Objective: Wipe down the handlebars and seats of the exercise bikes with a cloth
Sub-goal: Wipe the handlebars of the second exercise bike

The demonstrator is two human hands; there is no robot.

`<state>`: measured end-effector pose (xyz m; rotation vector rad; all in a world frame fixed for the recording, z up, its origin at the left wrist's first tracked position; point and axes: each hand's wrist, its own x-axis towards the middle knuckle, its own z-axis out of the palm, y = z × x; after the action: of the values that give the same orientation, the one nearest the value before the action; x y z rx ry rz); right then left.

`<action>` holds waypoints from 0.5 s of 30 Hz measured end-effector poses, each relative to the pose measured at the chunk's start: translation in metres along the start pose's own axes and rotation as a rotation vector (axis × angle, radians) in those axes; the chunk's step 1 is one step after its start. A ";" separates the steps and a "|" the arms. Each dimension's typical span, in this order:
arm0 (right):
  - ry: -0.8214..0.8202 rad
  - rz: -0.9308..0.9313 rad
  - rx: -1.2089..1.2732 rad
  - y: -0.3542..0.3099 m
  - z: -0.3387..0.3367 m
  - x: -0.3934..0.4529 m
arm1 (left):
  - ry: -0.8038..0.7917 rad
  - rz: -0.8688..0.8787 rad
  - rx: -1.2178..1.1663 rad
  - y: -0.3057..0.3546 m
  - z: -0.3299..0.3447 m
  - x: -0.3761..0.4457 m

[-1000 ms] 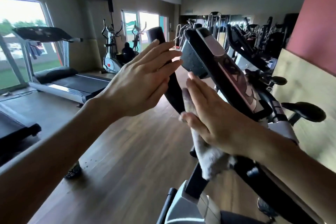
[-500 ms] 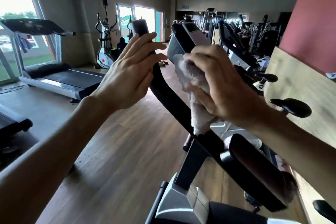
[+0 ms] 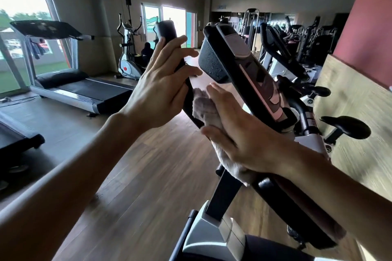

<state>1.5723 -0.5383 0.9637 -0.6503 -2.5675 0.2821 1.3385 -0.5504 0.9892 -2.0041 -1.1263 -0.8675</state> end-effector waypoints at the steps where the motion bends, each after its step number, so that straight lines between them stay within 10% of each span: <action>1: 0.017 0.053 0.041 -0.001 0.001 0.006 | 0.008 0.000 -0.005 0.001 0.001 0.000; 10: -0.331 0.198 -0.025 0.005 -0.022 -0.026 | 0.005 0.021 0.001 -0.001 0.003 -0.002; 15: -0.132 0.112 0.030 -0.008 -0.010 0.012 | 0.007 0.007 -0.019 0.002 0.007 0.004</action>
<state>1.5650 -0.5380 0.9795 -0.7901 -2.6505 0.4125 1.3431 -0.5437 0.9881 -2.0181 -1.1104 -0.8839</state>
